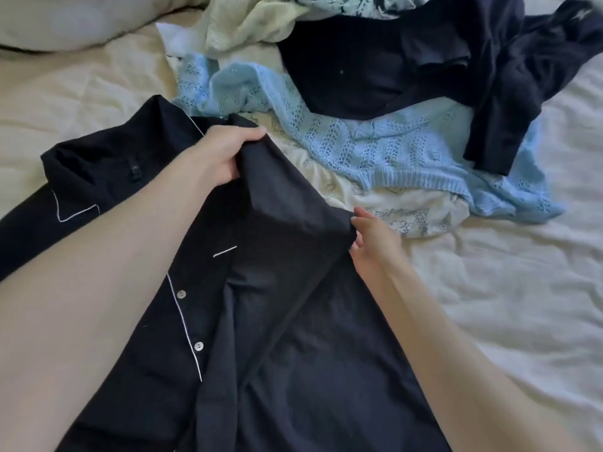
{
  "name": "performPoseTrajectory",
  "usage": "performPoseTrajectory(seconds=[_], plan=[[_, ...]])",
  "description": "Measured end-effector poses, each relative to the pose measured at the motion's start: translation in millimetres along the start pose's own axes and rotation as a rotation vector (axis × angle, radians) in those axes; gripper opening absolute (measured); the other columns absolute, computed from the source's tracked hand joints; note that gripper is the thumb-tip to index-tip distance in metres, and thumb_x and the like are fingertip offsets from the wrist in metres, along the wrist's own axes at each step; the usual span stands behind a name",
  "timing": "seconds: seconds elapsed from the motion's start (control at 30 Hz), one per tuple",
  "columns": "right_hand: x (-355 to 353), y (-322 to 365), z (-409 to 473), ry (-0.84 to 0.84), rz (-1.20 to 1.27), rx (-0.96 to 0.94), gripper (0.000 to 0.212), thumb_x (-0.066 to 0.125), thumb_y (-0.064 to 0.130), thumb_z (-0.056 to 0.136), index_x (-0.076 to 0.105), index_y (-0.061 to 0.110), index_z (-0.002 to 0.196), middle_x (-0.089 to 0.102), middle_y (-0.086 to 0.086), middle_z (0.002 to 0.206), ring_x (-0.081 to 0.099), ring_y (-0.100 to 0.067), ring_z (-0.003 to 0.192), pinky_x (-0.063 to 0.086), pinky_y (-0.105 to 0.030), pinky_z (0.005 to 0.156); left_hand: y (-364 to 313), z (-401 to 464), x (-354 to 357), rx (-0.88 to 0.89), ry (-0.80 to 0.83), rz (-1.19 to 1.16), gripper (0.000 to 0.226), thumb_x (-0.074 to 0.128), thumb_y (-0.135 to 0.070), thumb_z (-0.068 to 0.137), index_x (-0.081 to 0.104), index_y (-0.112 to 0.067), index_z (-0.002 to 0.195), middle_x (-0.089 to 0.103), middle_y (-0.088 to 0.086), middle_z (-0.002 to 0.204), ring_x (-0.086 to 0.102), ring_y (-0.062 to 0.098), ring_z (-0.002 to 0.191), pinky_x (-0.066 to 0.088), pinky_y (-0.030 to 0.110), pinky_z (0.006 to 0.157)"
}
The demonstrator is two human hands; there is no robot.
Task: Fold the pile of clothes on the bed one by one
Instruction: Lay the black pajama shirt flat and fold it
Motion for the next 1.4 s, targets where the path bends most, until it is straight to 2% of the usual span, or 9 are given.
performPoseTrajectory(seconds=[0.13, 0.3, 0.47, 0.57, 0.73, 0.93, 1.07, 1.3, 1.4], plan=[[-1.8, -3.9, 8.1, -0.016, -0.040, 0.008, 0.028, 0.050, -0.006, 0.090, 0.056, 0.006, 0.114, 0.060, -0.008, 0.094, 0.063, -0.018, 0.087, 0.049, -0.027, 0.082, -25.0, 12.1, -13.5, 0.155, -0.104, 0.001, 0.010, 0.063, -0.007, 0.087, 0.065, -0.016, 0.085, 0.071, -0.003, 0.078, 0.066, 0.012, 0.078, 0.055, 0.029, 0.077], [-6.5, -16.8, 2.3, 0.033, 0.146, 0.067, 0.026, 0.051, 0.002, 0.092, 0.050, 0.009, 0.117, 0.065, -0.004, 0.098, 0.065, -0.016, 0.088, 0.052, -0.026, 0.074, -4.1, 12.6, -10.0, 0.141, -0.060, 0.207, 0.044, 0.060, -0.011, 0.090, 0.051, -0.019, 0.132, 0.060, 0.003, 0.126, 0.055, 0.019, 0.115, 0.041, 0.041, 0.103], [-5.2, -19.5, -0.4, 0.041, -0.143, 0.095, 0.029, 0.058, 0.034, 0.092, 0.062, 0.010, 0.106, 0.070, -0.006, 0.096, 0.066, -0.017, 0.081, 0.050, -0.027, 0.067, 5.1, 16.3, -15.3, 0.081, -0.089, 0.194, 0.016, 0.065, -0.019, 0.088, 0.066, -0.015, 0.103, 0.068, -0.004, 0.082, 0.064, 0.009, 0.076, 0.054, 0.028, 0.075], [2.7, -7.4, 4.5, 0.025, -0.177, 0.096, 0.014, 0.061, 0.021, 0.091, 0.061, 0.011, 0.101, 0.066, -0.004, 0.087, 0.064, -0.016, 0.075, 0.050, -0.026, 0.065, -13.9, 19.1, -10.9, 0.159, -0.129, 0.152, 0.013, 0.059, -0.014, 0.092, 0.060, -0.019, 0.080, 0.066, -0.005, 0.074, 0.063, 0.004, 0.064, 0.054, 0.020, 0.062], [6.9, -17.4, 2.6, -0.013, 0.059, 0.126, 0.011, 0.055, 0.013, 0.093, 0.060, 0.009, 0.101, 0.068, -0.006, 0.094, 0.063, -0.019, 0.077, 0.053, -0.030, 0.069, -25.4, 24.6, -10.2, 0.257, -0.167, 0.203, 0.010, 0.049, -0.024, 0.098, 0.057, -0.017, 0.098, 0.057, 0.002, 0.100, 0.053, 0.015, 0.098, 0.045, 0.032, 0.092], [-13.1, -25.2, -17.3, -0.084, -0.158, -0.108, 0.034, 0.062, 0.028, 0.090, 0.047, 0.011, 0.116, 0.060, -0.005, 0.106, 0.063, -0.020, 0.101, 0.055, -0.032, 0.082, 20.7, -17.7, -52.2, 0.278, -0.216, 0.248, 0.027, 0.054, -0.022, 0.095, 0.053, -0.012, 0.120, 0.061, 0.001, 0.100, 0.061, 0.011, 0.081, 0.054, 0.024, 0.073], [-22.7, -61.1, -43.9, -0.046, -0.368, -0.129, 0.032, 0.066, 0.029, 0.087, 0.049, 0.017, 0.113, 0.059, 0.006, 0.096, 0.062, -0.008, 0.086, 0.054, -0.028, 0.079, 99.2, -55.6, -72.7, 0.072, -0.164, 0.357, 0.010, 0.051, -0.018, 0.095, 0.060, -0.017, 0.096, 0.063, 0.003, 0.090, 0.059, 0.009, 0.067, 0.050, 0.017, 0.057], [-28.1, -150.8, -65.4, -0.005, -0.725, 0.084, 0.034, 0.058, 0.026, 0.091, 0.054, 0.008, 0.120, 0.059, 0.006, 0.082, 0.062, -0.022, 0.097, 0.050, -0.043, 0.093, 173.1, -102.8, -92.2, -0.183, 0.001, 0.496, 0.031, 0.035, 0.002, 0.095, 0.059, -0.014, 0.107, 0.065, 0.001, 0.084, 0.057, 0.014, 0.064, 0.044, 0.020, 0.057], [-30.0, -162.7, -71.4, -0.066, -0.690, 0.107, 0.028, 0.056, 0.017, 0.092, 0.055, -0.009, 0.103, 0.048, -0.004, 0.077, 0.054, -0.024, 0.076, 0.049, -0.049, 0.092, 182.9, -119.8, -87.7, -0.124, 0.064, 0.642, 0.026, 0.044, -0.009, 0.095, 0.065, -0.019, 0.105, 0.069, 0.003, 0.086, 0.058, 0.014, 0.072, 0.048, 0.026, 0.070]])
Point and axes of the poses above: each hand's wrist, its own z-axis towards the middle knuckle, its own x-axis out of the palm, y = z × x, the point moved 10 cm from there along z, towards the middle knuckle
